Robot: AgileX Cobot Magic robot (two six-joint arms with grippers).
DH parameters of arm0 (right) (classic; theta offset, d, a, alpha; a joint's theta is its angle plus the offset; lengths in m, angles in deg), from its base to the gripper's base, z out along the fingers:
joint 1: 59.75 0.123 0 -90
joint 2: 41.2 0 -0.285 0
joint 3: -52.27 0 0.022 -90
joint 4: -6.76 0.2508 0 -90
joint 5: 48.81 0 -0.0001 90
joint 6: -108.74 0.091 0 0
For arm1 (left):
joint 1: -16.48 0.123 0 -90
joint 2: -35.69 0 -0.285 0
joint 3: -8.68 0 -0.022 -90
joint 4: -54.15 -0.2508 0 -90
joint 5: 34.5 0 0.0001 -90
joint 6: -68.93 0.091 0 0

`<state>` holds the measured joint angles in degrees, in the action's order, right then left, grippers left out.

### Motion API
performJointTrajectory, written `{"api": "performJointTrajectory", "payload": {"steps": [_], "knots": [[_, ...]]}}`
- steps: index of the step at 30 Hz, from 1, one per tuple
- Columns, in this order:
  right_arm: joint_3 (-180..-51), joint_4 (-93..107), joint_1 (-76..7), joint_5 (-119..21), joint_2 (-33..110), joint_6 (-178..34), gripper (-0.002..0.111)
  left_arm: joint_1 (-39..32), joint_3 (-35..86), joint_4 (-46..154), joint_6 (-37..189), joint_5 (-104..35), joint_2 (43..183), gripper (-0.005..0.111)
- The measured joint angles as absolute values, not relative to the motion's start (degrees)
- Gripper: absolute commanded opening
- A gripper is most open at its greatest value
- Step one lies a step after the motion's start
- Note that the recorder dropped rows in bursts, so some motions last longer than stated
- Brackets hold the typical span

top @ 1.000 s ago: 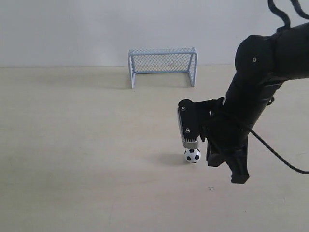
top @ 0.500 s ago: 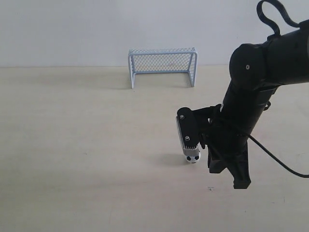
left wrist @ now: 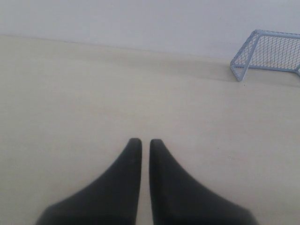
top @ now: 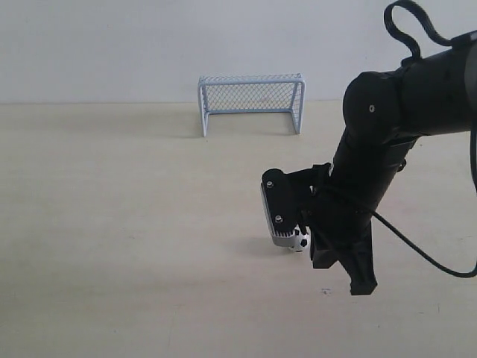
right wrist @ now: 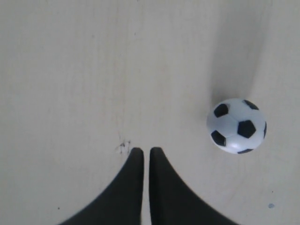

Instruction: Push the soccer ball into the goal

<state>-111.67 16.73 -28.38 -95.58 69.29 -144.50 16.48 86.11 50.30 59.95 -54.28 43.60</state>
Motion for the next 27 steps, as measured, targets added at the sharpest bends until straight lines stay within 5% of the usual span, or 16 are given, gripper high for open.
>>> {"api": "performJointTrajectory", "payload": {"steps": [27], "knots": [[-106.31,19.38,-28.38,-85.23,69.29,-144.62,0.000,16.48,86.11,50.30,59.95,-54.28,43.60,0.006]]}}
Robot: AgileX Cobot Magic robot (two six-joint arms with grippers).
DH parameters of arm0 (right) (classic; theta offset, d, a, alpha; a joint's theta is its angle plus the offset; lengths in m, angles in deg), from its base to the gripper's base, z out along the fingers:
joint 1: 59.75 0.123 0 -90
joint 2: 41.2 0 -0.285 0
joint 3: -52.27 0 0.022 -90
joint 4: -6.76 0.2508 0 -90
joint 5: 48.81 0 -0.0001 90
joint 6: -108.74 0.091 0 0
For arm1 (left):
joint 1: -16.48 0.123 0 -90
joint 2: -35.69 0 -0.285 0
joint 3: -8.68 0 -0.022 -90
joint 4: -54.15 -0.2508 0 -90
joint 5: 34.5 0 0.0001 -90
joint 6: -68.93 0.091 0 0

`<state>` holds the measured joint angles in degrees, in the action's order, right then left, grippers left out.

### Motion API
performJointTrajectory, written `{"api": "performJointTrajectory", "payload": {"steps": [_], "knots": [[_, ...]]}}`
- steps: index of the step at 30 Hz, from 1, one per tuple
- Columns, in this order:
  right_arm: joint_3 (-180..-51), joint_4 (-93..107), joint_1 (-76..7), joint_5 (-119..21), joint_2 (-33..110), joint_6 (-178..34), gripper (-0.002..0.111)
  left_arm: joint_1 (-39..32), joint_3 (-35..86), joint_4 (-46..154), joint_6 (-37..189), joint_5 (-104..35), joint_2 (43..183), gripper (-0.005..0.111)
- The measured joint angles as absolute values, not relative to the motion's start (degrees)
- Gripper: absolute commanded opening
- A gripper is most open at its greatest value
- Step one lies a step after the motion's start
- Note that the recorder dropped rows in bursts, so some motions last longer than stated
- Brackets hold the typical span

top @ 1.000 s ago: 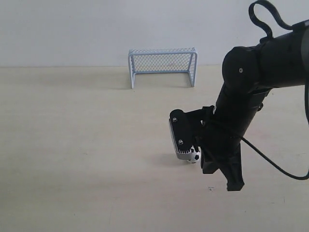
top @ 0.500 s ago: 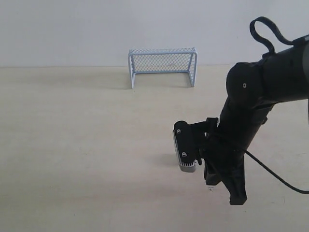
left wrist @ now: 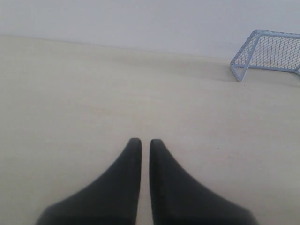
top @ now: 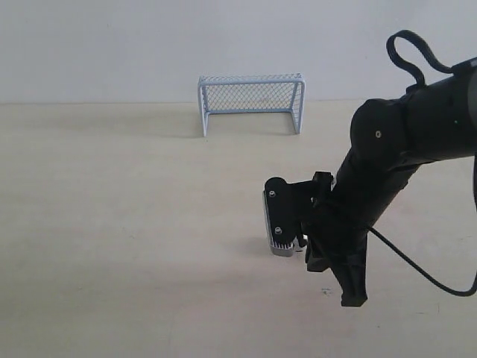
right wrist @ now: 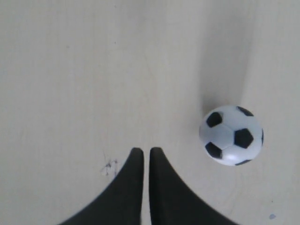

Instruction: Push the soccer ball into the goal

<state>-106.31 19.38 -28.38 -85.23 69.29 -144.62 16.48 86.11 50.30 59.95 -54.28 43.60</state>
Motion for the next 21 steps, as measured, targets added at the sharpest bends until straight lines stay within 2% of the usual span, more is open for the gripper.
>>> {"api": "performJointTrajectory", "payload": {"steps": [21], "knots": [[-105.98,17.90,-26.20,-84.38,71.29,-144.71,0.000,16.48,86.11,50.30,59.95,-54.28,43.60,0.006]]}}
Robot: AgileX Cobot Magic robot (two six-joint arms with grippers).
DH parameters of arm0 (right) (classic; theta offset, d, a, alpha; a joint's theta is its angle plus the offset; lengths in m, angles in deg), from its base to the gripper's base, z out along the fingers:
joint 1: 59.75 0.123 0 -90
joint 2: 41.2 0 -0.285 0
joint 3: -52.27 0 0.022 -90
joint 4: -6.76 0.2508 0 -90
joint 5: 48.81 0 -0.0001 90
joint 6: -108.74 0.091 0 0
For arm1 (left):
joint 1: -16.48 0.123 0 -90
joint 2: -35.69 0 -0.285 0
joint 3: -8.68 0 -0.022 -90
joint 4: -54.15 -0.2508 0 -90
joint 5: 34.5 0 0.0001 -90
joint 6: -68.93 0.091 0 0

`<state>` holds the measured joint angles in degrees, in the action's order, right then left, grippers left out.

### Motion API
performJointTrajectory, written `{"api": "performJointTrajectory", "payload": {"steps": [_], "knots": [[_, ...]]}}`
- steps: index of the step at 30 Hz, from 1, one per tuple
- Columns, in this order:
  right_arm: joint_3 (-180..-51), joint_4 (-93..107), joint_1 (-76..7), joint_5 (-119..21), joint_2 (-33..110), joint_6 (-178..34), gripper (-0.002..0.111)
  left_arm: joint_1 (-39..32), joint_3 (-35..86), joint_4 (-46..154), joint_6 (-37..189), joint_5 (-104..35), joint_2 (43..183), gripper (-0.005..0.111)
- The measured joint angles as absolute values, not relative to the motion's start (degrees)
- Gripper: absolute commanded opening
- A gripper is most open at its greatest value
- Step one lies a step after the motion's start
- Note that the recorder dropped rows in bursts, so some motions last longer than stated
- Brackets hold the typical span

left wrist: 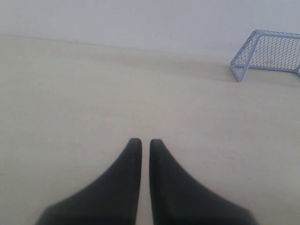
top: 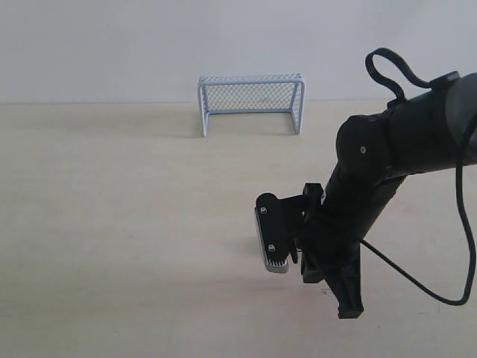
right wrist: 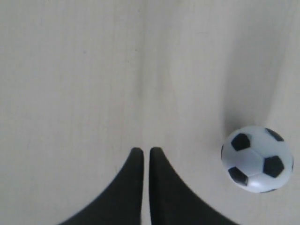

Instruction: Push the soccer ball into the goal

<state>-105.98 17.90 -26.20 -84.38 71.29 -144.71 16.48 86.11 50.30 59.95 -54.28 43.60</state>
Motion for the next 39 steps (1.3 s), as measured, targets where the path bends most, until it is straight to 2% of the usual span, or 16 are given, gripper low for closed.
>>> {"api": "performJointTrajectory", "payload": {"steps": [16,39], "knots": [[-105.98,17.90,-26.12,-89.59,71.29,-144.71,0.000,16.48,86.11,50.30,59.95,-54.28,43.60,0.006],[-105.98,17.90,-26.12,-90.10,71.29,-144.82,0.000,16.48,86.11,50.30,59.95,-54.28,43.60,0.006]]}}
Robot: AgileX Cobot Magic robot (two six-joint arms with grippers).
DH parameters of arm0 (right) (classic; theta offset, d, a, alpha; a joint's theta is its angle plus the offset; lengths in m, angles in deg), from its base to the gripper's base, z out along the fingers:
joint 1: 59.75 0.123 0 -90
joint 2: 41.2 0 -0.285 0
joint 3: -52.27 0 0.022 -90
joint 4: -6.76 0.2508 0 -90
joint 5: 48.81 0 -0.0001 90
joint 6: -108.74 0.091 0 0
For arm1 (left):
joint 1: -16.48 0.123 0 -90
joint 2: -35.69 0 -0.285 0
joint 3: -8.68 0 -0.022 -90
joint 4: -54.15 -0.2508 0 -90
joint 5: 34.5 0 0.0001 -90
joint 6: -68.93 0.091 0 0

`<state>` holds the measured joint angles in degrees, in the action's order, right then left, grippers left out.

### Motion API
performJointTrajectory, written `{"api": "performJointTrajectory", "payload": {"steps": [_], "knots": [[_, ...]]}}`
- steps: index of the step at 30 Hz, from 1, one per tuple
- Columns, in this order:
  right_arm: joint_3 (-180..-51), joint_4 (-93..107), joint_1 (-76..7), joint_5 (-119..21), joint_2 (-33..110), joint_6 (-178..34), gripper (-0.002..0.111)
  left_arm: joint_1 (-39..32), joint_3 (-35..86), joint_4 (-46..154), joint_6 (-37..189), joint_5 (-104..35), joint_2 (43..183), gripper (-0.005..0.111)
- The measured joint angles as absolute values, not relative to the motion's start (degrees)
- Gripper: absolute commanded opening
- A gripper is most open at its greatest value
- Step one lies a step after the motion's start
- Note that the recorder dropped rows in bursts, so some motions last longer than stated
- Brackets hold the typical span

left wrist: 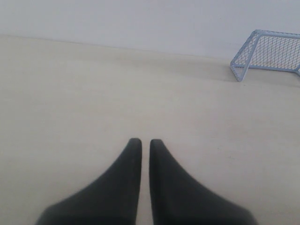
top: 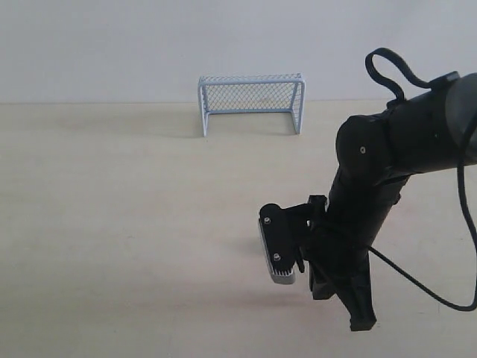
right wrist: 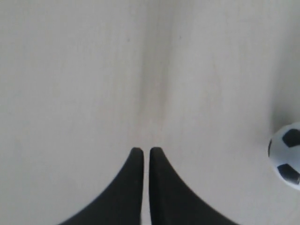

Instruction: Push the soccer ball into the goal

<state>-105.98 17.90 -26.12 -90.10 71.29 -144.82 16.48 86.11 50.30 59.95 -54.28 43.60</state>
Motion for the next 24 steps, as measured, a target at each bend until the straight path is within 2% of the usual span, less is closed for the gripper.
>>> {"api": "performJointTrajectory", "payload": {"steps": [5,8,10,14,24], "knots": [[-108.30,12.15,-26.12,-83.17,72.75,-145.47,0.000,16.48,86.11,50.30,59.95,-54.28,43.60,0.006],[-118.43,3.07,-28.08,-69.45,76.47,-134.42,0.000,16.48,86.11,50.30,59.95,-54.28,43.60,0.006],[-126.39,0.48,-29.64,-65.83,77.31,-123.89,0.000,16.48,86.11,50.30,59.95,-54.28,43.60,0.006],[-129.84,-7.06,-29.94,-72.02,74.20,-116.28,0.000,16.48,86.11,50.30,59.95,-54.28,43.60,0.006],[-122.11,-11.53,-29.32,-85.98,66.94,-112.67,0.000,16.48,86.11,50.30,59.95,-54.28,43.60,0.006]]}}
